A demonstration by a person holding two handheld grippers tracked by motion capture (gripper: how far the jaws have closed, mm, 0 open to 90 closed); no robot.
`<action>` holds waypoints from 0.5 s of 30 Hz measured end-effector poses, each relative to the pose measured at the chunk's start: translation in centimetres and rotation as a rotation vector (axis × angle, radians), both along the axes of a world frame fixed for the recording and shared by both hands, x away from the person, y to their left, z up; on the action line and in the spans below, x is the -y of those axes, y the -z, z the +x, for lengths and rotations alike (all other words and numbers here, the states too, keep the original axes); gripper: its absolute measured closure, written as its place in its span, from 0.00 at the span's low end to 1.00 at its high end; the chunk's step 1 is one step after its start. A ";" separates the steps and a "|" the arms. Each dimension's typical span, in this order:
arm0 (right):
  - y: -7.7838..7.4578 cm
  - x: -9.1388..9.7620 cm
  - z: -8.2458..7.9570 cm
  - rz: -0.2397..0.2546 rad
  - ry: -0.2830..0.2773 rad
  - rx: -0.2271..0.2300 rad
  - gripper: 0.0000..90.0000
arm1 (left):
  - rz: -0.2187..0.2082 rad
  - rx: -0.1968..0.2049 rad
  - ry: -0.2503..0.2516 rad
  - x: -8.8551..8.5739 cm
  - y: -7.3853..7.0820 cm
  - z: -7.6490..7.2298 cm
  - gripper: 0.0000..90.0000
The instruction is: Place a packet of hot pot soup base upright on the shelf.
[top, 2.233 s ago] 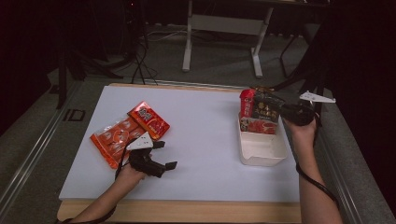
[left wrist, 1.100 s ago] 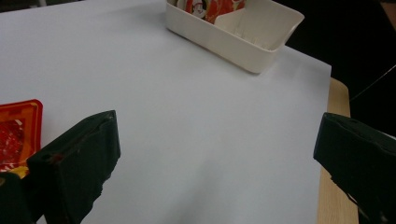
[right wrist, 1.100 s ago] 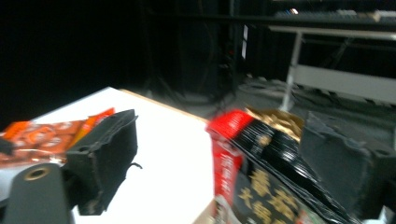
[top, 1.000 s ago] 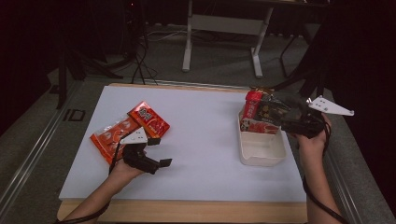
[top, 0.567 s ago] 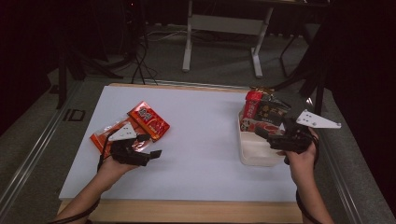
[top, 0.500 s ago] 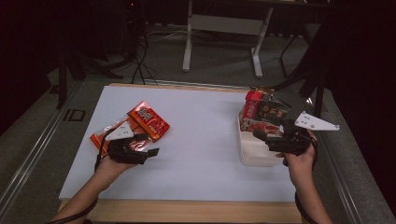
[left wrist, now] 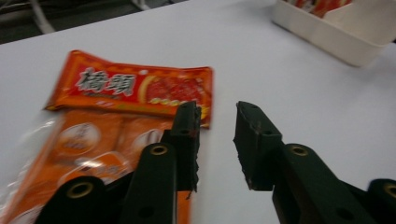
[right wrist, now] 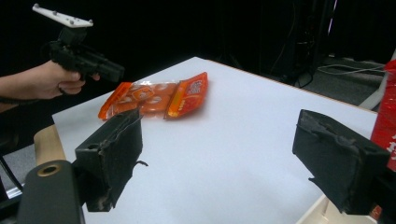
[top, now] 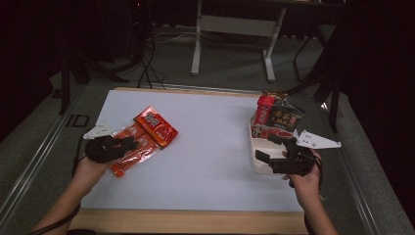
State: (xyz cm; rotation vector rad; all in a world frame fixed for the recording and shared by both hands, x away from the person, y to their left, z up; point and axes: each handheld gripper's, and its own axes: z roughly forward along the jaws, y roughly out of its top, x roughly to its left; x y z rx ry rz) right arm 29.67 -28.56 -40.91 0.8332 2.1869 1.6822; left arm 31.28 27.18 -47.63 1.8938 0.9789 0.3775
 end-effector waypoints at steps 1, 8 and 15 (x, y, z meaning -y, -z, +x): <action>0.0 -0.1 0.0 0.001 -0.004 0.001 0.17 | 0.004 -0.003 -0.013 -0.5 0.1 0.1 0.81; 0.2 -0.2 -0.1 -0.008 -0.013 0.000 0.17 | 0.046 -0.044 -0.093 -2.7 1.7 1.0 0.97; 0.8 -0.4 0.2 -0.009 -0.032 -0.015 0.17 | 0.135 -0.072 -0.151 -3.6 3.8 1.7 1.00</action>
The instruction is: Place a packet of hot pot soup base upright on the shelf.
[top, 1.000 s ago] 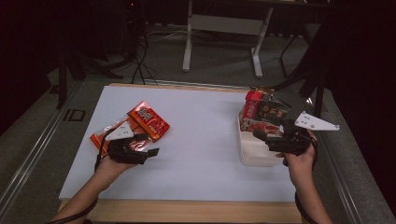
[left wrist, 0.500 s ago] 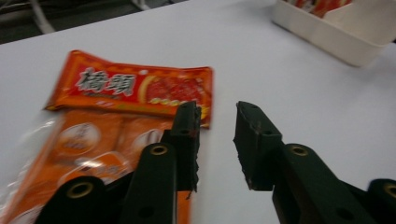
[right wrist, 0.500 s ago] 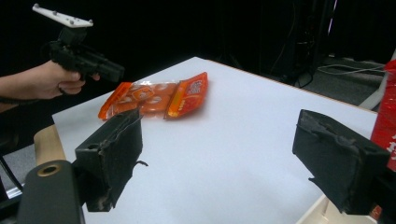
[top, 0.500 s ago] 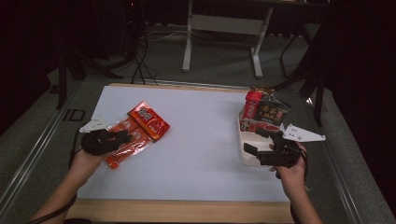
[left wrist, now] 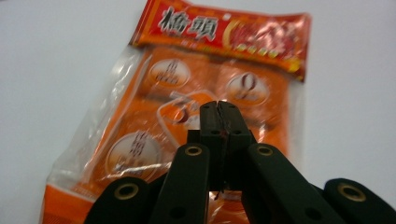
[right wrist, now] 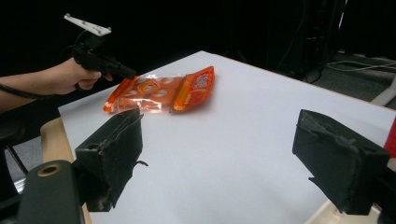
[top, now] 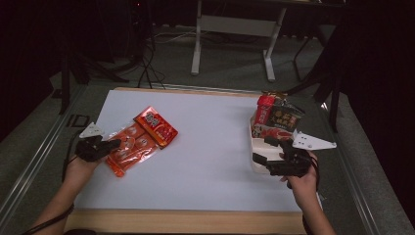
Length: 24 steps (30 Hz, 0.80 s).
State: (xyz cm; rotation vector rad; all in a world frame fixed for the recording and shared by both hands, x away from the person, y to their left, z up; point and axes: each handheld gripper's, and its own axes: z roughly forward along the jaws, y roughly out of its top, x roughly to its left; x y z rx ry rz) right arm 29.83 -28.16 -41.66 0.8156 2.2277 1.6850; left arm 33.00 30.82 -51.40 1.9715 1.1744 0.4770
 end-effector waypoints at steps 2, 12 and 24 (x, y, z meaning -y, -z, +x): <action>0.1 -0.1 0.0 0.001 -0.006 -0.003 0.17 | 0.003 0.002 -0.022 -0.5 0.1 0.4 1.00; 0.5 -0.5 0.1 -0.003 -0.028 -0.012 0.18 | 0.059 -0.018 -0.113 -2.7 1.7 2.7 1.00; 0.8 -0.4 0.3 -0.001 -0.027 -0.026 0.18 | 0.084 -0.078 -0.135 -4.0 3.0 4.3 1.00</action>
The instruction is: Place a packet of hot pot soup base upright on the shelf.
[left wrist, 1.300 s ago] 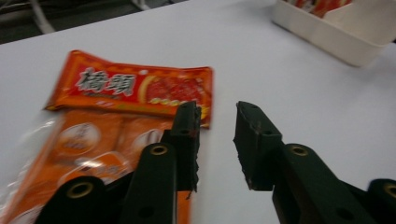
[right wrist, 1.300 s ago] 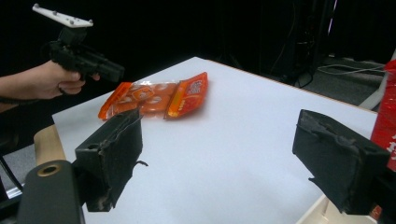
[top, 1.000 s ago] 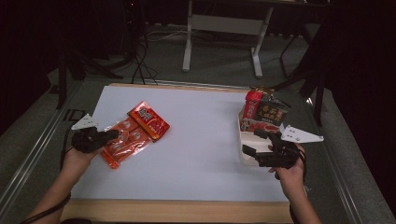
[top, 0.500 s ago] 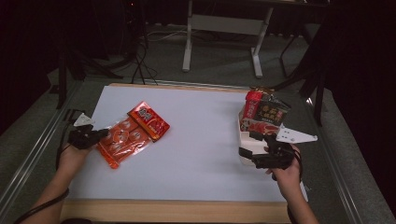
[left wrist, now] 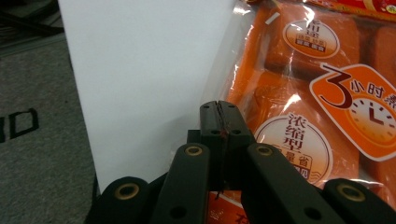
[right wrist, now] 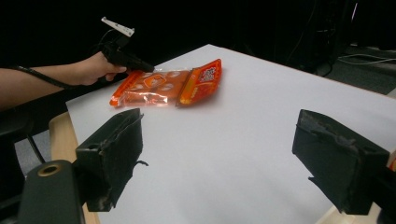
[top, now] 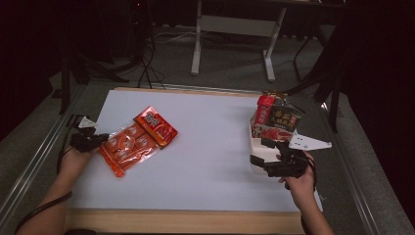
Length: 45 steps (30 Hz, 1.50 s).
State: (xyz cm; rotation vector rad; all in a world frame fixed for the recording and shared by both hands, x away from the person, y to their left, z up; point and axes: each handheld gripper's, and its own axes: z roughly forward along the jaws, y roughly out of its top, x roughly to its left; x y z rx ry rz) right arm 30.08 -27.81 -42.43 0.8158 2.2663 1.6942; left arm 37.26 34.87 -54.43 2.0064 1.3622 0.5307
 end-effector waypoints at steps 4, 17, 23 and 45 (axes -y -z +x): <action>0.1 0.0 0.0 0.000 -0.001 -0.004 0.18 | -0.001 -0.018 0.024 0.1 -0.1 -0.1 1.00; 0.2 -0.1 0.1 -0.006 -0.002 -0.008 0.18 | -0.016 -0.048 0.133 2.6 -0.3 -1.9 1.00; 0.2 0.0 0.0 -0.008 0.002 -0.010 0.18 | -0.021 -0.058 0.179 4.0 -0.4 -2.6 1.00; 0.3 0.1 -0.1 -0.013 0.005 -0.010 0.18 | -0.053 -0.105 0.338 8.5 -0.7 -3.6 1.00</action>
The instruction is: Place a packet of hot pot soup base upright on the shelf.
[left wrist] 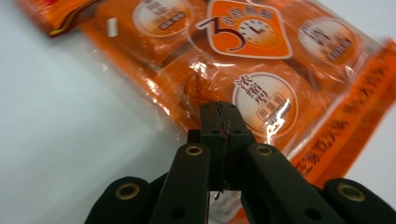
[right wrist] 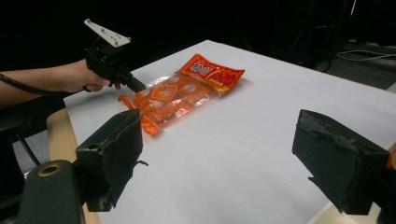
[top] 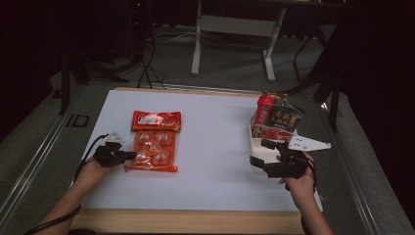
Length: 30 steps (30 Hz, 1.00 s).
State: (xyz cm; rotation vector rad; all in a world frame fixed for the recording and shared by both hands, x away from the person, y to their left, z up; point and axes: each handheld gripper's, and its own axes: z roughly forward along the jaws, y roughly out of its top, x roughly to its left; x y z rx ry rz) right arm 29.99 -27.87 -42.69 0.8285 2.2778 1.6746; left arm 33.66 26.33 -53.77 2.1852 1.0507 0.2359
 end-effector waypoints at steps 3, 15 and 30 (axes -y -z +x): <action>0.0 0.0 0.0 -0.001 0.001 0.001 0.18 | 0.000 -0.008 0.018 0.4 -0.1 0.1 1.00; 0.0 0.2 0.0 -0.002 0.005 0.002 0.18 | 0.035 0.039 -0.094 0.5 -0.3 2.9 1.00; 0.3 0.1 0.1 -0.004 0.002 -0.003 0.18 | 0.045 0.042 -0.157 0.8 0.2 6.1 1.00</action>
